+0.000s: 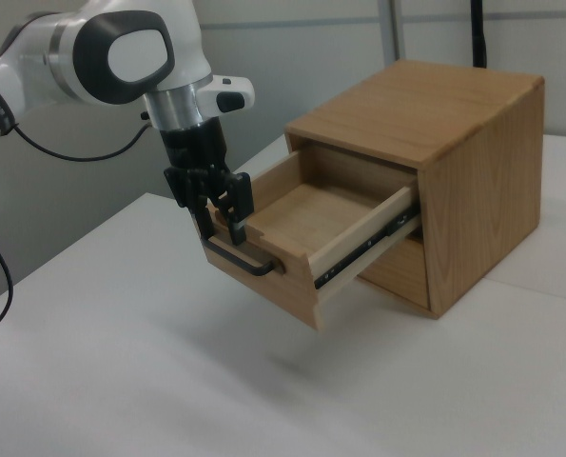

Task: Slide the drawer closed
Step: 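Lower the gripper onto the open drawer's front panel beside the black handle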

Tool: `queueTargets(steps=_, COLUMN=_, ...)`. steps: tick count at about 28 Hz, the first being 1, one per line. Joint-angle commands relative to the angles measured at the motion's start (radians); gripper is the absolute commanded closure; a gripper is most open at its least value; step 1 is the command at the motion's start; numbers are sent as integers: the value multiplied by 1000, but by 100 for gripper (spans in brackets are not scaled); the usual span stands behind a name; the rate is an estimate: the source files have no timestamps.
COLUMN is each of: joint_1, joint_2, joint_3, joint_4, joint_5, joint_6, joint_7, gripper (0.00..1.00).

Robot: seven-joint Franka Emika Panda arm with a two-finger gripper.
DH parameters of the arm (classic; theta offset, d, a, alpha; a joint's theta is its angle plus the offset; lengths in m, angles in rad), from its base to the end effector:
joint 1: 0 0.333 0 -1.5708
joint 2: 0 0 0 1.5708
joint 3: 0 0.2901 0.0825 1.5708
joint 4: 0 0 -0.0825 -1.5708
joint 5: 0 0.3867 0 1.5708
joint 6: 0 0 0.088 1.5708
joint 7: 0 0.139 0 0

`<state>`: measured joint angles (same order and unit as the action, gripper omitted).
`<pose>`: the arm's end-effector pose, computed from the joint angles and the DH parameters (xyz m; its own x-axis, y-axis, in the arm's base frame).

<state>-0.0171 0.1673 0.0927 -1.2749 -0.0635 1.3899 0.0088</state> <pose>0.5824 0.0296 0.5938 0.9972 0.0548 -0.0510 0.0572 -0.9972 0.0480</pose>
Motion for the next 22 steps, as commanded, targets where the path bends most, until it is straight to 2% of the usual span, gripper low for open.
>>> queueTargets(steps=1, joint_1=6, joint_2=-11, joint_3=25, joint_4=-34, joint_5=-6, joint_6=-34, joint_7=-23, gripper=100)
queueTargets(steps=10, joint_1=6, joint_2=20, joint_3=28, joint_4=-76, joint_5=1, joint_6=-46, joint_7=-24, gripper=100)
queueTargets(steps=16, joint_1=6, joint_2=73, joint_3=32, joint_4=-75, joint_5=-1, joint_6=-37, joint_7=-26, gripper=100)
queueTargets(steps=22, joint_1=6, joint_2=89, joint_3=32, joint_4=-75, joint_5=-7, joint_6=-34, joint_7=-27, gripper=100)
